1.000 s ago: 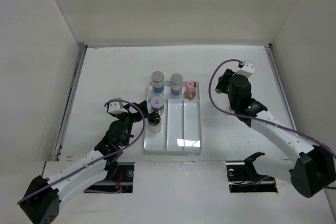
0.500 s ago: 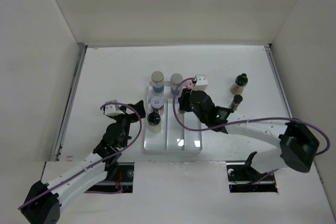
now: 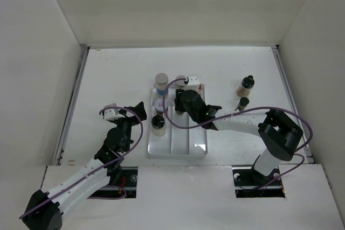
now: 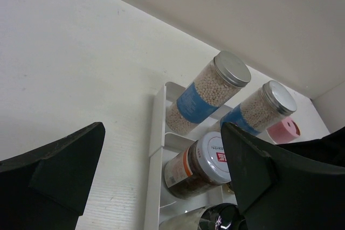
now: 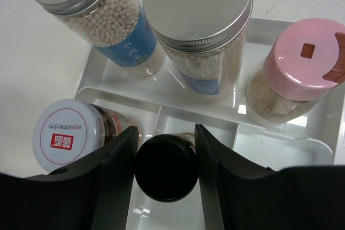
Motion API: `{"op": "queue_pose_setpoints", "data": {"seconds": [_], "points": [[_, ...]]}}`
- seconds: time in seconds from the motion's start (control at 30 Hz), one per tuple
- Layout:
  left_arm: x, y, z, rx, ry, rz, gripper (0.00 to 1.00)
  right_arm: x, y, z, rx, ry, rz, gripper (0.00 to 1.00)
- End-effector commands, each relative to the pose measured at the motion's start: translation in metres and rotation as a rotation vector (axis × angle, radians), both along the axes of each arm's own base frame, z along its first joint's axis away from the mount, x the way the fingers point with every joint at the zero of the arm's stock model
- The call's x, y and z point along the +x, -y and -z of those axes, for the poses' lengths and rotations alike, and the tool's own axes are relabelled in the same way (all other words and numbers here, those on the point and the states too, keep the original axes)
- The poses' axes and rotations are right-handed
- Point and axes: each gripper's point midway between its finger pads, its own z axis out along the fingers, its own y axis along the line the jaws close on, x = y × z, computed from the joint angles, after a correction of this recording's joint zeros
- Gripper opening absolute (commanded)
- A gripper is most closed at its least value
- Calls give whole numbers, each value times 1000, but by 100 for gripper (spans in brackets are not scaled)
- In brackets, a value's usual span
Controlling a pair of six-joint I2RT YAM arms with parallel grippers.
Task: Organize the condiment bottles
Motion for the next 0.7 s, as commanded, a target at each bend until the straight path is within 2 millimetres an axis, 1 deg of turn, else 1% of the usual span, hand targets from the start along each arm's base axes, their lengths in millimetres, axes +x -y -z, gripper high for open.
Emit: {"op": "queue_pose_setpoints", "data": {"seconds": [0.0, 0.1, 0.17, 0.2, 0.27, 0.3, 0.37, 0.4, 0.43, 0.47, 0.5, 0.57, 0.67], "points": [[0, -6, 0, -13, 6, -32, 90, 16, -9, -28, 55, 82, 32, 44], [2, -14, 2, -14, -2, -73, 90, 15, -5, -22, 38, 77, 48, 52], [1, -16, 2, -19, -3, -81, 91, 13, -4, -24, 34, 80, 47, 60], [0, -17, 1, -24, 1, -85, 91, 12, -2, -29, 37, 89, 50, 65], [0, -23, 1, -30, 3, -114, 92, 10, 2, -42, 60, 106, 54, 70], [0, -24, 1, -33, 4, -122, 92, 7, 5, -53, 75, 119, 51, 73], [-1, -25, 2, -30, -1, -125, 92, -1, 17, -74, 94, 148, 51, 76], [-1, -26, 2, -29, -3, -131, 92, -6, 27, -84, 105, 163, 61, 78], [0, -28, 3, -27, -7, -140, 93, -12, 39, -94, 123, 180, 72, 79], [0, -28, 4, -27, -11, -141, 93, -16, 56, -100, 136, 194, 95, 79], [0, -27, 4, -26, -13, -135, 93, -17, 78, -105, 145, 207, 139, 79], [0, -23, 4, -29, -13, -123, 93, -17, 129, -103, 133, 220, 246, 79], [1, -24, 4, -32, -14, -127, 93, -17, 221, -83, 46, 204, 499, 79]]}}
